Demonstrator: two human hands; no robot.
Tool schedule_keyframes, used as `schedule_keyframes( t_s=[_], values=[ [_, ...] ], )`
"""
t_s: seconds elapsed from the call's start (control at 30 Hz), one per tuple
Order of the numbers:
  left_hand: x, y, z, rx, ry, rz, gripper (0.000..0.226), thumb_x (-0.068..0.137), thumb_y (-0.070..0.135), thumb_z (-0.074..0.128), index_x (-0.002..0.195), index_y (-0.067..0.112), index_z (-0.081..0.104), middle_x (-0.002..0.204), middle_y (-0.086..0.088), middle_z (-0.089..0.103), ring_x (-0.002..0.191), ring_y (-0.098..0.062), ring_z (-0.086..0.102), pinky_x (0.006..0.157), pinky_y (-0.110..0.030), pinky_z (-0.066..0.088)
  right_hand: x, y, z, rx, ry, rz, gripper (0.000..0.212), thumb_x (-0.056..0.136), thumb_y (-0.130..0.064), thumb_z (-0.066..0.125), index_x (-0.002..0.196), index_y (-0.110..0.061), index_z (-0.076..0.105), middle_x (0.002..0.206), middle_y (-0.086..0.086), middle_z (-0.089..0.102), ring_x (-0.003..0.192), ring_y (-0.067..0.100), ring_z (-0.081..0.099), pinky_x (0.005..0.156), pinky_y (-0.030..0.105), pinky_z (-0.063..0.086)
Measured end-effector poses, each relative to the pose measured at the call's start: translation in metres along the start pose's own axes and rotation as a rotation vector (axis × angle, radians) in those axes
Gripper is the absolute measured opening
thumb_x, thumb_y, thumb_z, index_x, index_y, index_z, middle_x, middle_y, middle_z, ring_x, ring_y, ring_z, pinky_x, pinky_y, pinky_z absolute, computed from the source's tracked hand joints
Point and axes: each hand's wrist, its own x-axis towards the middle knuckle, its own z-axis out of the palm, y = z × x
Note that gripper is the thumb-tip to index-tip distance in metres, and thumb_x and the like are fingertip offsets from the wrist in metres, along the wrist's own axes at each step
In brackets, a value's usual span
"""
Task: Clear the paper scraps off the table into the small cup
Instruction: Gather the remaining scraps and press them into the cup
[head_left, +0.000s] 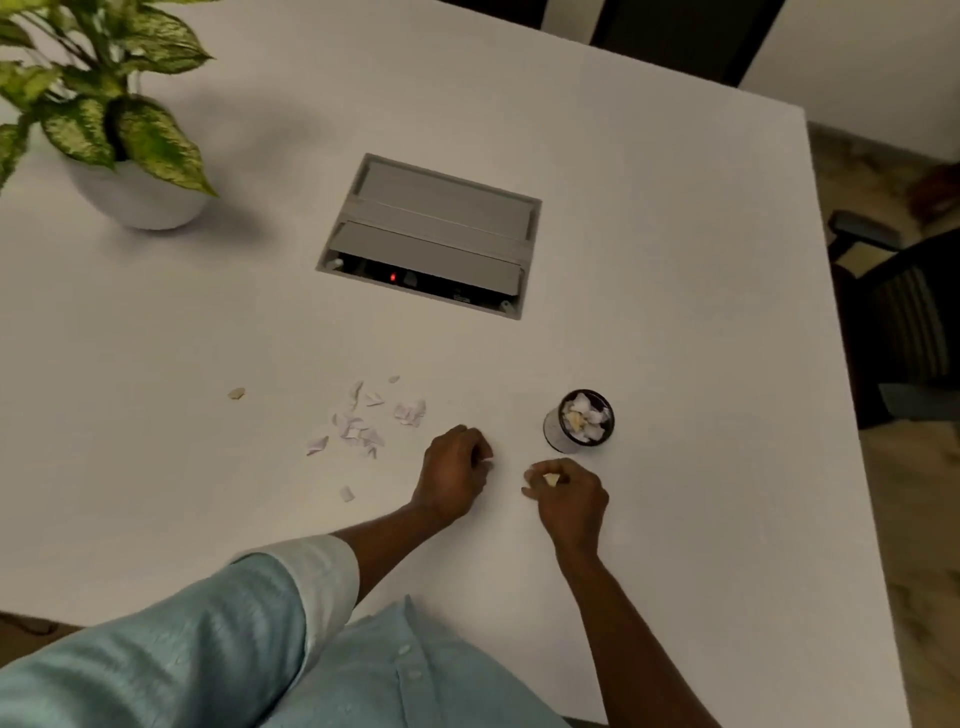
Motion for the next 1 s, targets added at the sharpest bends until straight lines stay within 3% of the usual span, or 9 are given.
schedule_keyframes(
  t_s=[0.17, 0.37, 0.5, 0.6, 0.77, 0.87, 1.0],
  values=[
    [0.044, 0.064, 0.026, -0.049, -0.016, 0.115, 0.010, 0.088, 0.008, 0.077, 0.084, 0.011, 0.068, 0.081, -0.003, 0.071, 0.070, -0.020, 0.070, 0.070, -0.043, 0.060, 0.028, -0.023, -0.033, -0.126, 0.131, -0.143, 0.009, 0.082, -0.017, 0.083, 0.079, -0.019, 0.074, 0.080, -0.002, 0.078, 0.069, 0.013, 0.076, 0.071, 0.039, 0.062],
    [0.082, 0.103, 0.048, 0.018, -0.038, 0.174, 0.005, 0.082, 0.007, 0.075, 0.084, 0.011, 0.072, 0.085, -0.004, 0.073, 0.079, -0.022, 0.066, 0.072, -0.039, 0.056, 0.061, -0.042, -0.051, -0.271, 0.248, -0.174, 0.011, 0.081, -0.015, 0.081, 0.089, -0.013, 0.075, 0.091, 0.007, 0.076, 0.081, 0.023, 0.070, 0.069, 0.024, 0.047],
    [0.093, 0.106, 0.058, 0.067, -0.075, 0.194, 0.004, 0.086, 0.009, 0.074, 0.090, 0.008, 0.074, 0.091, -0.009, 0.072, 0.083, -0.024, 0.066, 0.076, -0.038, 0.055, 0.076, -0.045, -0.057, -0.328, 0.218, -0.162, 0.014, 0.084, -0.012, 0.077, 0.097, -0.012, 0.074, 0.097, 0.008, 0.075, 0.088, 0.026, 0.070, 0.072, 0.026, 0.048],
    [0.092, 0.106, 0.060, 0.044, -0.113, 0.227, 0.015, 0.086, 0.015, 0.076, 0.098, 0.007, 0.073, 0.098, -0.010, 0.072, 0.089, -0.026, 0.066, 0.080, -0.041, 0.055, 0.082, -0.046, -0.058, -0.358, 0.183, -0.181, 0.019, 0.089, -0.009, 0.069, 0.108, -0.010, 0.071, 0.105, 0.010, 0.073, 0.096, 0.028, 0.069, 0.081, 0.034, 0.055],
    [0.084, 0.093, 0.049, -0.080, -0.011, 0.224, 0.015, 0.084, 0.009, 0.074, 0.098, 0.013, 0.075, 0.106, -0.001, 0.075, 0.098, -0.020, 0.070, 0.086, -0.041, 0.058, 0.077, -0.045, -0.052, -0.392, 0.163, -0.255, 0.035, 0.091, -0.002, 0.058, 0.125, -0.009, 0.060, 0.121, 0.013, 0.066, 0.111, 0.031, 0.063, 0.093, 0.040, 0.051],
    [0.076, 0.069, 0.036, -0.095, 0.055, 0.132, 0.010, 0.086, 0.021, 0.075, 0.095, 0.023, 0.073, 0.104, 0.008, 0.072, 0.100, -0.015, 0.067, 0.087, -0.040, 0.057, 0.070, -0.037, -0.044, -0.537, 0.120, -0.322, 0.040, 0.094, -0.007, 0.056, 0.133, -0.012, 0.053, 0.131, 0.009, 0.062, 0.122, 0.029, 0.057, 0.096, 0.041, 0.049],
    [0.049, 0.017, 0.012, 0.142, 0.023, 0.150, 0.018, 0.091, 0.034, 0.071, 0.105, 0.024, 0.067, 0.113, 0.009, 0.063, 0.111, -0.014, 0.057, 0.083, -0.037, 0.054, 0.061, -0.018, -0.031, -0.823, 0.075, -0.484, 0.044, 0.098, -0.018, 0.055, 0.142, -0.016, 0.050, 0.144, 0.006, 0.056, 0.134, 0.026, 0.051, 0.107, 0.047, 0.039]
  ],
)
